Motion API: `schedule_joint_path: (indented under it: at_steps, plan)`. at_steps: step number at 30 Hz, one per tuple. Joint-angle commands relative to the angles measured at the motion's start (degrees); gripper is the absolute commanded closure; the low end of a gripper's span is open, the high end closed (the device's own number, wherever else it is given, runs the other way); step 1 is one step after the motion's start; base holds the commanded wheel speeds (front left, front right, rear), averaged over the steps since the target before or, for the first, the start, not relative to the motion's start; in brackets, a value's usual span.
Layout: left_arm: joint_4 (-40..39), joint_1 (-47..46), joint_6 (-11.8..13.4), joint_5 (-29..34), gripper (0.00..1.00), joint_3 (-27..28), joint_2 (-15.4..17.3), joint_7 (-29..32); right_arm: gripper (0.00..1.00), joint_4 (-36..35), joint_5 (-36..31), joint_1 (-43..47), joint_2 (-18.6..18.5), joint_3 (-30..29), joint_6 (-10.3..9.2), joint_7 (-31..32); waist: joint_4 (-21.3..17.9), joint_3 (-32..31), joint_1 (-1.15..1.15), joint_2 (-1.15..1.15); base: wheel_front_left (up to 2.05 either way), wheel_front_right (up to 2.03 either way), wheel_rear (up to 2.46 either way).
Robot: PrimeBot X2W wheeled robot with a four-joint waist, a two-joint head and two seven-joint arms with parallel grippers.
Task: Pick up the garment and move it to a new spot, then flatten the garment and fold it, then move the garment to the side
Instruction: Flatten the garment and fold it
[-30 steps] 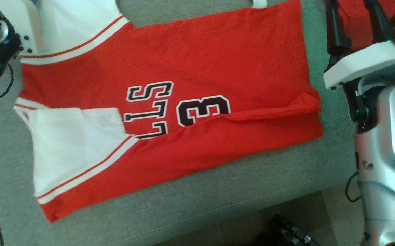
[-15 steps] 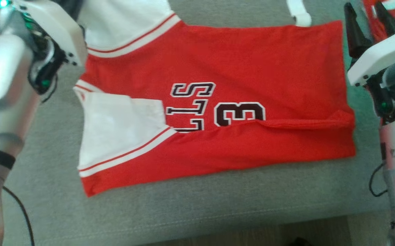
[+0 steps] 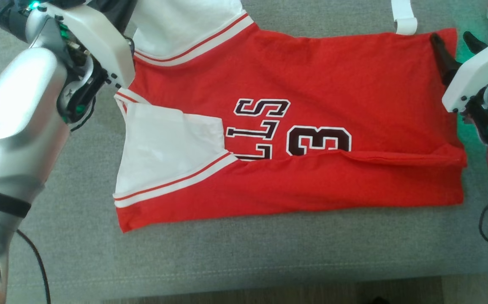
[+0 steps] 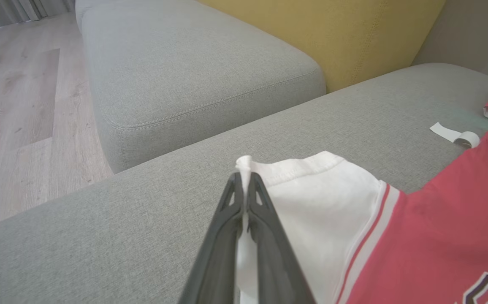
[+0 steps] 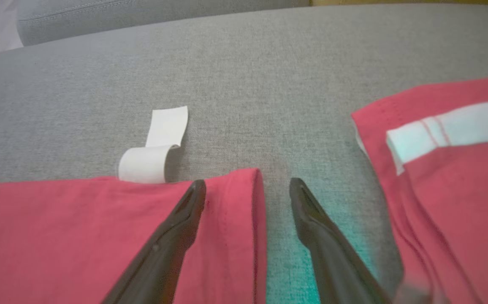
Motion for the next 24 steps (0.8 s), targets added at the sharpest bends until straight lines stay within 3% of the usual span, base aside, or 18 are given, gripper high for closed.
schedule_joint_path:
  at_steps: [1,6,8,12,24]
  plan:
    - [-1.8,-1.7,0.2,0.0,1.0,2.1,2.8,0.1,0.0,-1.0,0.6,-1.5,-0.9,0.9,0.37,0.3,0.1,0.3,0.0,0.0,0.0,0.0,0.0]
    - [-3.1,-1.7,0.9,-0.3,1.0,2.2,3.3,0.6,0.0,1.5,2.4,-2.7,-1.4,2.9,0.37,1.7,0.2,1.0,0.0,0.0,0.0,0.0,0.0]
    - [-3.3,-1.6,1.1,-0.4,1.0,2.2,3.5,0.7,1.0,2.0,3.6,-2.9,-1.6,4.0,0.37,2.3,0.2,1.2,0.0,0.0,0.0,0.0,0.0]
    - [-3.0,-1.6,1.4,-0.4,1.0,2.3,3.8,0.7,1.0,1.5,4.6,-3.5,-2.5,5.6,0.37,1.0,0.1,1.4,0.0,0.0,0.0,0.0,0.0]
    - [0.0,-6.2,4.1,0.3,1.0,5.0,4.2,-3.8,1.0,3.2,2.7,-11.8,-3.3,7.4,0.37,-10.5,0.0,3.0,0.0,0.0,0.0,0.0,0.0]
